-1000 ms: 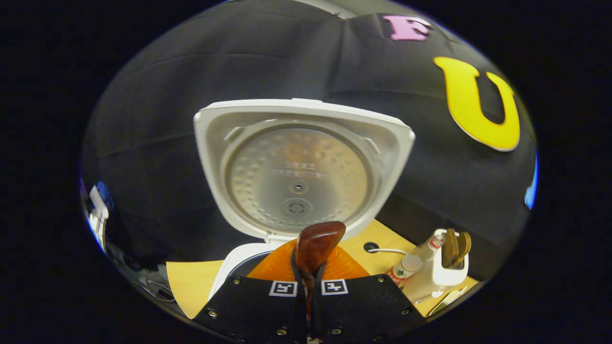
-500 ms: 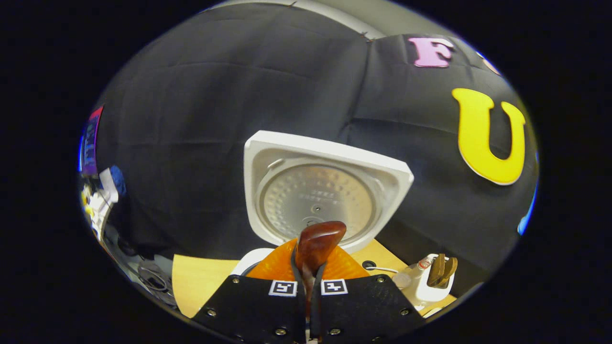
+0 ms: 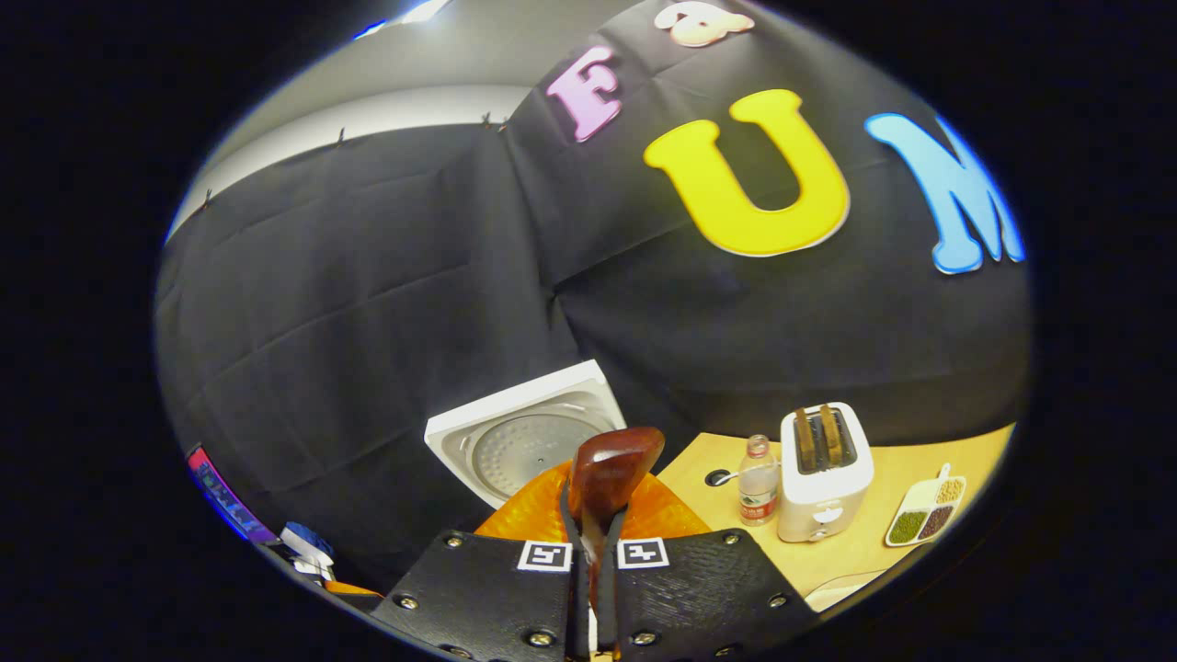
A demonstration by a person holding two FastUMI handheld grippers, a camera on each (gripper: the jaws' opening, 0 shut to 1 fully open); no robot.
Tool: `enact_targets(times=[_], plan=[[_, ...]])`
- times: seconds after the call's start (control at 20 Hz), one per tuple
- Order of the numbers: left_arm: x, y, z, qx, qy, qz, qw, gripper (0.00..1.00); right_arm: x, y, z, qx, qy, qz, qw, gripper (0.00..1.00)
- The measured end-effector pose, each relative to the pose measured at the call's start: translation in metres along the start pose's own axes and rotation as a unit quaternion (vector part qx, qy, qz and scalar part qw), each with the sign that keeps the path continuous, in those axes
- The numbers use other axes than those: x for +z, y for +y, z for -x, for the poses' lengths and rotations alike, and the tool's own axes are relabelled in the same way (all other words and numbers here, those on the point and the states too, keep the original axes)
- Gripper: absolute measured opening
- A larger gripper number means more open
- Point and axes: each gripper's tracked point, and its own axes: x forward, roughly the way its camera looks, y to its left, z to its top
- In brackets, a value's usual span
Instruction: Close the left gripper, press the button to open the rice cooker; take a wooden spoon from the chopstick holder with the right hand, scoop a spoonful of rice and pour it into the rice cooker, then put the wooden spoon back into the chopstick holder.
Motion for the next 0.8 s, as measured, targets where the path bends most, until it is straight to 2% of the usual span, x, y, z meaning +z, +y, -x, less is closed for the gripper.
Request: enact_targets(times=[0.2,0.25,0.3,0.4,0.8], plan=[[0.012,-0.025,-0.01,-0.021,-0.008,-0.007,1.0,1.0,0.009,-0.034,0.055,-0.03,-0.024,-0.049,0.998,0.04],[0.015,-0.03,-0.015,-0.025,-0.009,-0.008,1.0,0.96,0.01,-0.044,0.069,-0.039,-0.03,-0.059,0.997,0.04],[0.018,-0.036,-0.017,-0.029,-0.011,-0.009,0.999,0.96,0.011,-0.053,0.082,-0.048,-0.035,-0.073,0.996,0.0],[0.024,-0.048,-0.021,-0.036,-0.014,-0.009,0.999,0.96,0.013,-0.07,0.106,-0.067,-0.047,-0.09,0.993,0.04],[0.031,-0.088,-0.029,-0.057,-0.014,-0.005,0.998,0.96,0.007,-0.137,0.206,-0.147,-0.068,-0.108,0.981,0.04]])
